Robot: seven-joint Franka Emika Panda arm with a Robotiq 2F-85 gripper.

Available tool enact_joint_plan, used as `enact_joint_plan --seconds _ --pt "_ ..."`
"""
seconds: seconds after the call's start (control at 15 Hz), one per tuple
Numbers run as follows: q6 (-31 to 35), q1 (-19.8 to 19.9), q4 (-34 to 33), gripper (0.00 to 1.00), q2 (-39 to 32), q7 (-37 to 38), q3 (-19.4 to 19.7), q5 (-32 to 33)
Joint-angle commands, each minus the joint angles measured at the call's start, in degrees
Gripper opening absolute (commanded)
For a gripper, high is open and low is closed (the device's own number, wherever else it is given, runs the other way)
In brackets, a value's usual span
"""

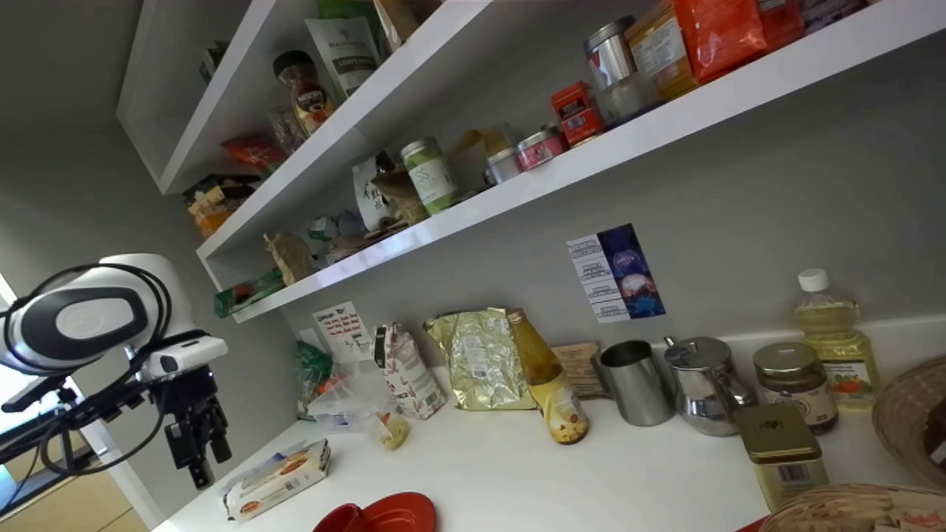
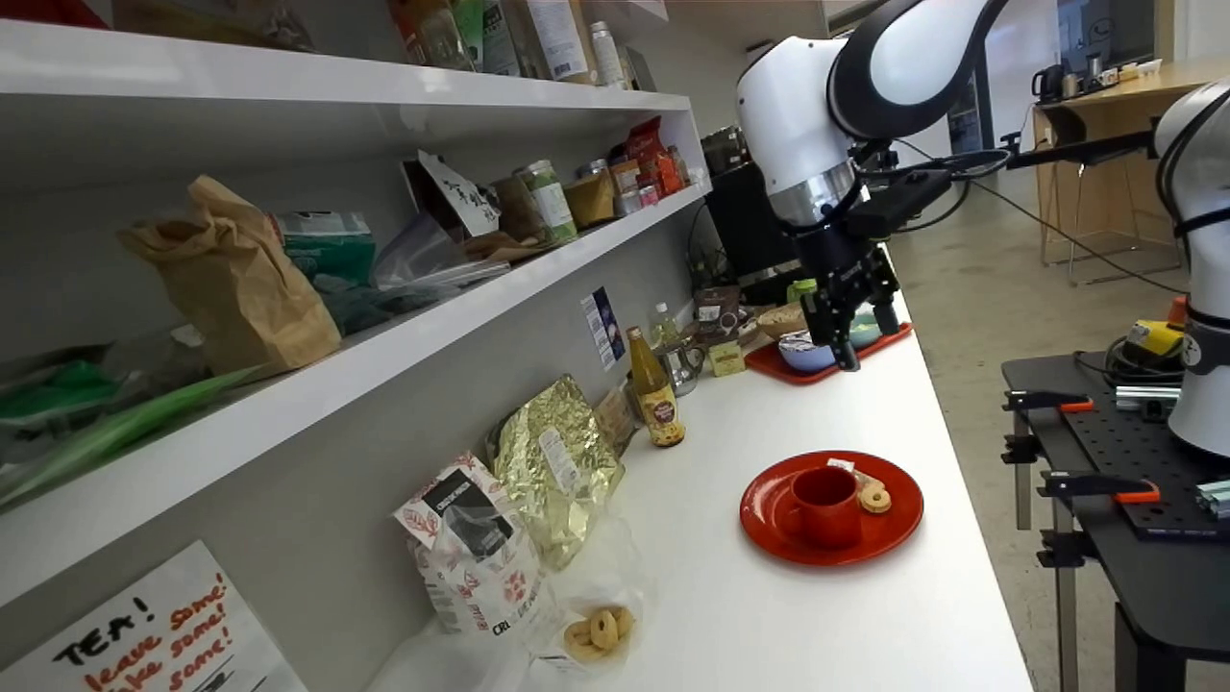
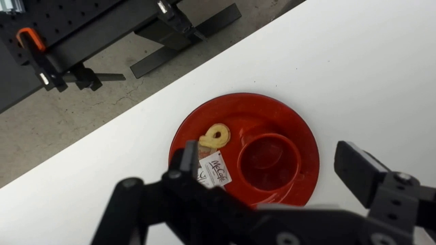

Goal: Move the cup off of the plate

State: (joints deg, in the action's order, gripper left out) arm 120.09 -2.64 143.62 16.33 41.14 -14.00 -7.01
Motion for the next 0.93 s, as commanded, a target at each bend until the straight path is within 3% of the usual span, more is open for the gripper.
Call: enact_joint_plan --seconds 0.0,0.33,0.87 --pt "2.03 -1.84 -1.92 1.0 -7.89 4.0 -0.97 0.52" --pt "3.45 -2.76 -3.45 1.0 -16.46 5.18 1.21 0.41" --pt "3.76 -0.54 -8.14 1.0 -23.95 1.47 9.22 -1.7"
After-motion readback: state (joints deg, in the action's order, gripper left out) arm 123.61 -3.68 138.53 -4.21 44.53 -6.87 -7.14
